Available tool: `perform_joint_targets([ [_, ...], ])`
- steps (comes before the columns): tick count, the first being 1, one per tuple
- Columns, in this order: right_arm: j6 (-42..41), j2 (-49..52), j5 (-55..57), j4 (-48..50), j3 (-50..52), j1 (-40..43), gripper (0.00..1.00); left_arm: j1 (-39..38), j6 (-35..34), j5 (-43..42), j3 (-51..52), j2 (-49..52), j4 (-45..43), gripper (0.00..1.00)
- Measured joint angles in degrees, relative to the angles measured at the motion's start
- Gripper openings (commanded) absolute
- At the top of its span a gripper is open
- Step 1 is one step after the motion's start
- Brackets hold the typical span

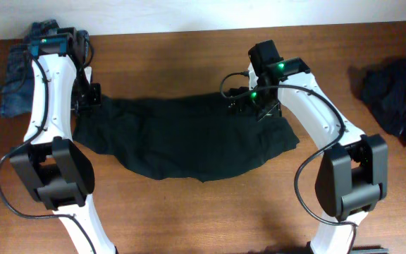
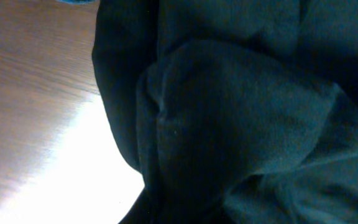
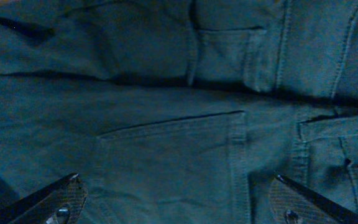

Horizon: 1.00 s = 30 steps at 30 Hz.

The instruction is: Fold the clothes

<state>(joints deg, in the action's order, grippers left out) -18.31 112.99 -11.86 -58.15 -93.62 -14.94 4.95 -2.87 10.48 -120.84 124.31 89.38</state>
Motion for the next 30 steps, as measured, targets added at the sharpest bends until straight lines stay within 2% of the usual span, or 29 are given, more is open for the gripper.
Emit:
perform_joint_targets([
  [10, -0.2, 1.1, 0.0, 0.8, 0.0, 0.0, 0.99, -4.2, -0.9, 1.5, -0.2, 0.0, -0.9, 0.07],
  [12, -0.2, 1.2, 0.0, 1.0, 0.1, 0.0, 0.99, -4.9, -0.9, 1.6, -0.2, 0.0, -0.9, 0.13],
  [21, -0.2, 1.2, 0.0, 1.4, 0.1, 0.0, 0.99, -9.4, -1.3, 0.7, -0.2, 0.0, 0.7, 0.13],
  [23, -0.2, 1.2, 0.0, 1.4, 0.1, 0.0, 0.99, -11.9, -1.3, -0.4, -0.2, 0.0, 0.7, 0.26],
  [28, -0.2, 1.2, 0.0, 1.4, 0.1, 0.0, 0.99, -17.1, -1.5, -3.0, -0.2, 0.0, -0.2, 0.27],
  [29, -0.2, 1.2, 0.0, 1.4, 0.1, 0.0, 0.99, -18.1, -1.5, -3.6, -0.2, 0.0, -0.6, 0.35],
  [30, -0.2, 1.2, 0.0, 1.4, 0.1, 0.0, 0.99, -19.3, -1.5, -4.3, -0.2, 0.0, -1.1, 0.37],
])
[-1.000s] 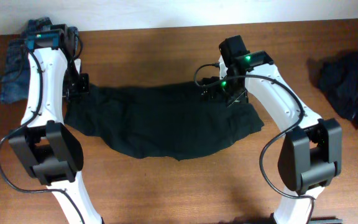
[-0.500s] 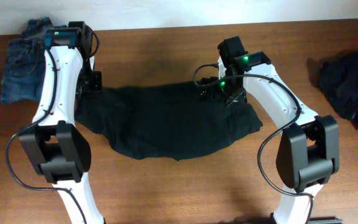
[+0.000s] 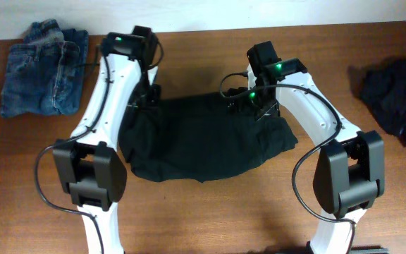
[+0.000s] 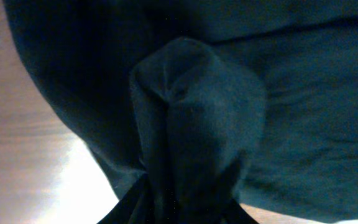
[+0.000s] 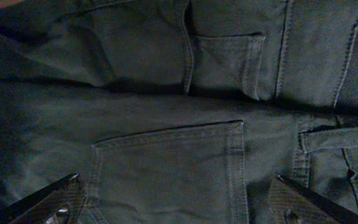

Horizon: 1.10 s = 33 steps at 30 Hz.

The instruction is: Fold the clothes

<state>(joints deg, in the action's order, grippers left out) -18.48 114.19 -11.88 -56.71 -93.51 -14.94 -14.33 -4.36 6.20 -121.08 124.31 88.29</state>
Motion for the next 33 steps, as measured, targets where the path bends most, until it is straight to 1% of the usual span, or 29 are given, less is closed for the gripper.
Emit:
perform_joint_targets([
  [1, 0.0, 0.0, 0.0, 0.0, 0.0, 0.0, 0.99, -0.9, -0.2, -0.3, 0.0, 0.0, -0.3, 0.43],
  [3, 0.0, 0.0, 0.0, 0.0, 0.0, 0.0, 0.98, -2.6, -0.1, -1.0, 0.0, 0.0, -0.8, 0.62],
  [10, -0.7, 0.0, 0.0, 0.0, 0.0, 0.0, 0.99, -5.3, -0.2, -1.6, -0.3, 0.0, -1.9, 0.63],
  [12, -0.8, 0.0, 0.0, -0.1, 0.0, 0.0, 0.99, -5.2, -0.2, 0.0, -0.3, 0.0, -2.3, 0.63],
  [13, -0.8, 0.0, 0.2, -0.1, 0.0, 0.0, 0.99, -4.9, -0.2, 1.4, -0.3, 0.0, -2.5, 0.71],
  [14, -0.8, 0.0, 0.3, -0.2, 0.0, 0.0, 0.99, -4.2, -0.2, 2.7, -0.3, 0.0, -2.9, 0.75],
  [20, -0.9, 0.0, 0.4, -0.2, 0.0, 0.0, 0.98, 0.5, 0.3, 3.1, -0.3, 0.0, -4.0, 0.75],
  [22, -0.9, 0.0, 0.4, -0.2, 0.0, 0.0, 0.99, 1.7, 2.0, 0.4, -0.3, 0.0, -4.2, 0.75],
  [27, -0.9, 0.0, 0.5, -0.2, 0.0, 0.0, 0.99, 0.4, 3.0, -2.5, -0.3, 2.5, -5.4, 0.75],
  [33, -0.9, 0.0, 0.5, -0.2, 0.0, 0.0, 0.99, 0.0, 1.5, -3.0, -0.3, 9.0, -5.6, 0.75],
])
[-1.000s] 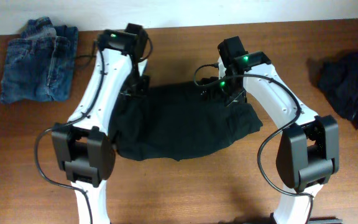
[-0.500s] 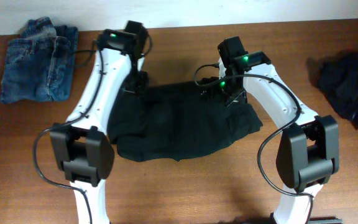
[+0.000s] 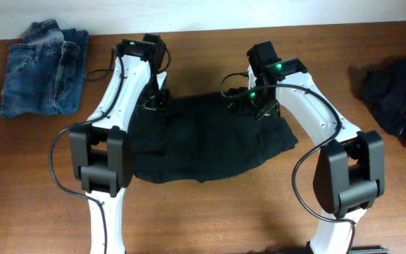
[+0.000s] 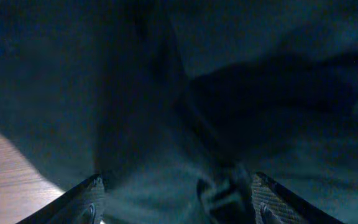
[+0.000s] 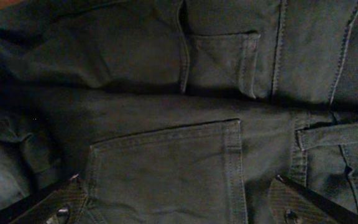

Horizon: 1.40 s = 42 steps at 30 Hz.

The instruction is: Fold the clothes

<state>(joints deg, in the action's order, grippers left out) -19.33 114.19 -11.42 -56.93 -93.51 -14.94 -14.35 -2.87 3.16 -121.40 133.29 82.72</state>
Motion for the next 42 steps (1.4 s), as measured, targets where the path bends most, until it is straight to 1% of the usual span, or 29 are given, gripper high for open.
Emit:
perform_joint_targets([
  [2, 0.1, 0.0, 0.0, 0.0, 0.0, 0.0, 0.99, 0.0, -0.1, 0.0, 0.0, 0.9, -0.3, 0.59],
  [3, 0.0, 0.0, 0.0, 0.0, 0.0, 0.0, 0.99, 0.0, -0.4, 0.0, 0.0, 1.2, -0.5, 0.47],
  [5, 0.0, 0.0, 0.0, 0.0, 0.0, 0.0, 0.99, 0.0, -0.5, -0.1, 0.0, 1.3, -0.8, 0.29],
  [6, 0.0, 0.0, 0.0, 0.0, 0.0, 0.0, 0.99, 0.0, -0.5, -0.2, 0.0, 1.3, -0.9, 0.26],
  [7, 0.0, 0.0, 0.0, 0.0, 0.0, 0.0, 0.99, -0.1, -0.8, -0.5, 0.0, 1.3, -1.0, 0.26],
  [8, 0.0, 0.0, 0.0, 0.0, 0.0, 0.0, 0.99, -0.2, -0.9, -0.5, 0.0, 1.3, -1.0, 0.22],
  [9, 0.0, 0.0, 0.0, 0.0, 0.0, 0.0, 0.99, -0.3, -0.9, -0.6, 0.0, 1.3, -1.1, 0.17],
  [11, 0.0, 0.0, 0.0, 0.0, 0.0, 0.0, 0.99, -0.4, -1.0, -0.9, 0.0, 1.3, -1.1, 0.01],
  [16, 0.0, 0.0, 0.0, 0.0, 0.0, 0.0, 0.99, -0.4, -1.1, -1.2, 0.0, 1.3, -0.8, 0.01],
  [22, 0.0, 0.0, 1.0, 0.2, 0.0, 0.0, 0.99, -0.4, -1.1, -1.2, 0.0, 1.3, 3.7, 0.01],
  [28, -0.2, 0.0, 3.0, 0.2, 0.0, 0.0, 0.99, -0.4, -1.1, -1.2, -0.3, 1.0, 5.3, 0.01],
  [34, -0.2, 0.0, 3.5, 1.0, 0.0, 0.0, 0.99, -0.4, -1.1, -1.0, -0.3, -3.6, 6.4, 0.01],
  [42, -0.3, 0.0, 3.7, 1.2, 0.0, 0.0, 0.99, -1.7, -1.1, -0.8, -0.5, -4.7, 9.0, 0.01],
])
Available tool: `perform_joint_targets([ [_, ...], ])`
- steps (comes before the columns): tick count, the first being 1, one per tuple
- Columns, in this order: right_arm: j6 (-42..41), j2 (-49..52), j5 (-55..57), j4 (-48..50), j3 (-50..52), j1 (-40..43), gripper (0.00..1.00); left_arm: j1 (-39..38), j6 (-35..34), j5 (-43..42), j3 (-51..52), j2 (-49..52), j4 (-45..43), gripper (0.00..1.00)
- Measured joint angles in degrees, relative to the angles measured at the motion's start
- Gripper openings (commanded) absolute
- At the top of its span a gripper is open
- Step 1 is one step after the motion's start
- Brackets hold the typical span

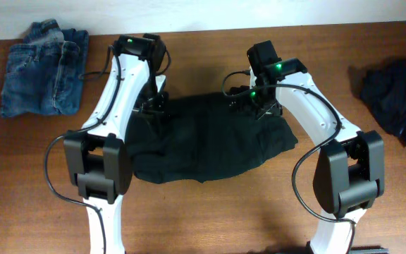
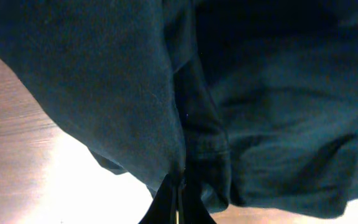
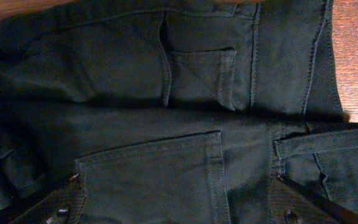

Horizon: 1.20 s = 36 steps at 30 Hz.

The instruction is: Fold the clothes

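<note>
Dark green-black trousers (image 1: 210, 141) lie doubled over in the middle of the wooden table (image 1: 210, 212). My left gripper (image 1: 154, 107) is at their upper left edge, and the left wrist view shows the left gripper (image 2: 178, 198) shut on a fold of that cloth (image 2: 197, 124), which hangs bunched from it. My right gripper (image 1: 254, 99) hovers over the waist end. In the right wrist view the right gripper (image 3: 179, 208) is open wide above the back pockets (image 3: 154, 174), holding nothing.
Folded blue jeans (image 1: 44, 67) lie at the back left corner. A crumpled dark garment (image 1: 393, 95) sits at the right edge. Bare wood shows in front of the trousers and between them and both other garments.
My left gripper, open over the trousers' left part before, is now shut on a fold at their left edge. The right gripper stays open; its view now takes in the waist edge and wood.
The trousers first lay spread wide, my left gripper at their far left end. A second later that end was bunched in the left gripper over the garment's left part. Then the gripper was open and the trousers lay shorter, doubled. Now it grips the left fold.
</note>
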<state>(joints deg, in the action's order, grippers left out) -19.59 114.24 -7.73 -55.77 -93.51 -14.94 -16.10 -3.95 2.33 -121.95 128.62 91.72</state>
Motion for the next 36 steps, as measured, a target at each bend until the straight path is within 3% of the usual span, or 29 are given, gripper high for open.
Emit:
perform_joint_targets([
  [7, 0.0, 0.0, 0.0, 0.1, 0.0, 0.0, 0.99, -6.2, 0.0, 0.0, 0.0, -5.2, 0.3, 0.01],
  [25, -0.1, 0.2, 0.0, 0.1, 0.0, 0.0, 0.99, -8.2, 0.0, -0.9, 0.0, -9.2, 4.5, 0.01],
  [27, -0.2, 0.2, 0.0, 0.1, 0.0, 0.0, 0.99, -9.2, 0.0, -0.9, 0.0, -9.2, 4.4, 0.17],
  [28, -0.1, 0.2, 0.0, 0.1, 0.0, 0.0, 0.99, -9.8, 0.0, -1.1, 0.0, -9.2, 4.2, 0.37],
  [29, -0.1, 0.2, 0.0, 0.1, 0.0, 0.0, 0.99, -10.2, 0.0, -1.3, 0.0, -9.2, 4.0, 0.49],
  [31, -0.2, 0.2, 0.0, -0.2, 0.0, 0.0, 0.99, -10.7, -0.1, -1.6, 0.0, -9.2, 3.6, 0.55],
  [36, -0.1, 0.2, 0.0, -0.5, 0.0, 0.0, 0.99, -10.8, -0.1, -1.7, 0.0, -9.2, 3.4, 0.56],
])
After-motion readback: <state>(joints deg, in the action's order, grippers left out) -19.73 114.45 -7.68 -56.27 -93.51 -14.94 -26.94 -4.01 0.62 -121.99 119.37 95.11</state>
